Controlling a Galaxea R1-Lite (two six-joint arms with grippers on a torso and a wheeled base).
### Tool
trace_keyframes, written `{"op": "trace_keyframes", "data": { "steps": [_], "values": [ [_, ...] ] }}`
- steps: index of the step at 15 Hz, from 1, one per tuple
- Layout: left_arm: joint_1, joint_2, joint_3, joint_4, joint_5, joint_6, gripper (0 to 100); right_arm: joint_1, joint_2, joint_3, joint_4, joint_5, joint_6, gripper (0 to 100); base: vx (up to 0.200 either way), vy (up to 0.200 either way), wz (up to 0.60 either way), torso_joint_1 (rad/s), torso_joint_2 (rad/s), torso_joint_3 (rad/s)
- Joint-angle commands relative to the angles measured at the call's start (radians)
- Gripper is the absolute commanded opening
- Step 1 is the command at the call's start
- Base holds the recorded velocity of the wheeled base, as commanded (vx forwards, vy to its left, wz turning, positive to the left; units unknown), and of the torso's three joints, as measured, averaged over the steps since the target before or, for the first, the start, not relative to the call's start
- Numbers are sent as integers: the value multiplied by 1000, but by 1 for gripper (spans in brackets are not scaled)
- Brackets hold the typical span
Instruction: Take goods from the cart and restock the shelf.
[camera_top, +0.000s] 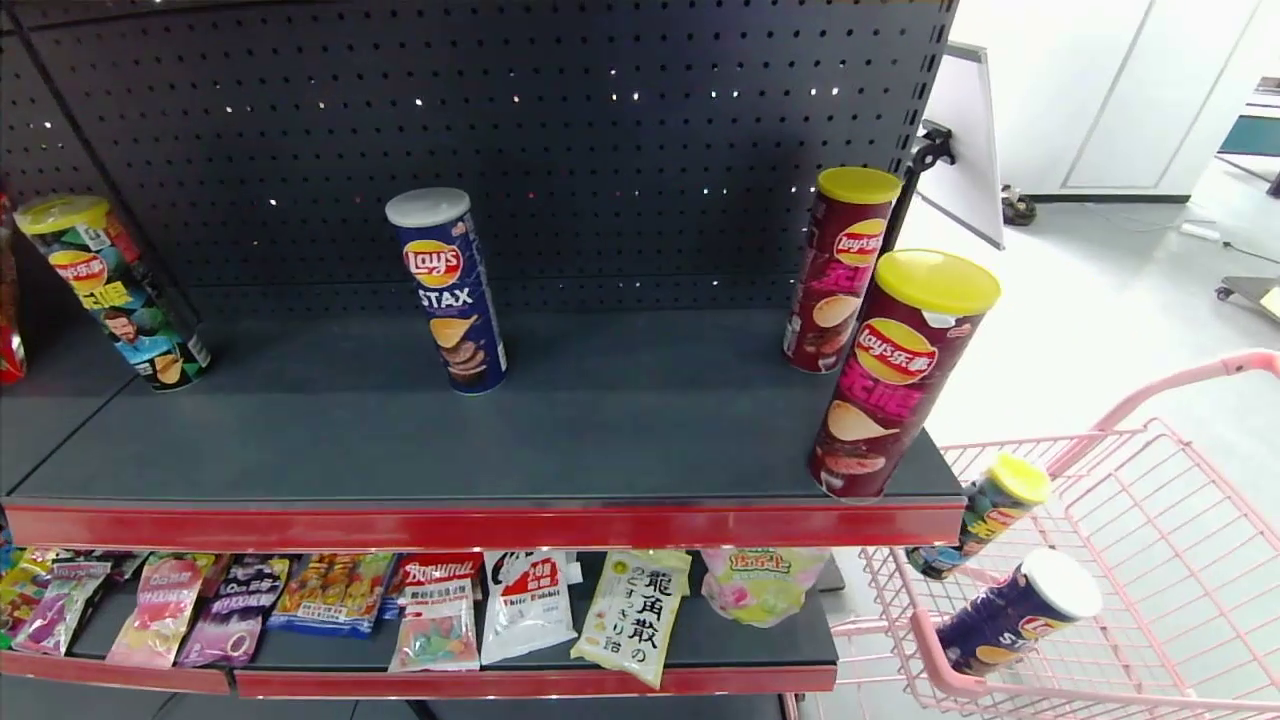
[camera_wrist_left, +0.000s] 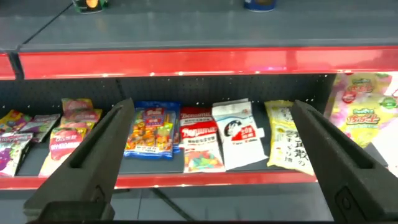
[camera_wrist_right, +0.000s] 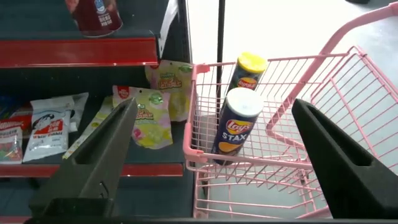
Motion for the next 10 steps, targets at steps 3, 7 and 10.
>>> {"op": "trace_keyframes", "data": {
  "steps": [3, 7, 10],
  "values": [
    [-1, 0, 0, 0, 0, 1, 100, 0, 0, 0, 0, 2, 0, 100, -200, 0, 0, 7, 4, 2],
    [-1, 0, 0, 0, 0, 1, 100, 0, 0, 0, 0, 2, 1, 100, -50, 0, 0, -2, 1, 1],
    [-1, 0, 0, 0, 0, -1, 100, 0, 0, 0, 0, 2, 0, 100, 0, 0, 0, 0, 0, 0]
  ]
}}
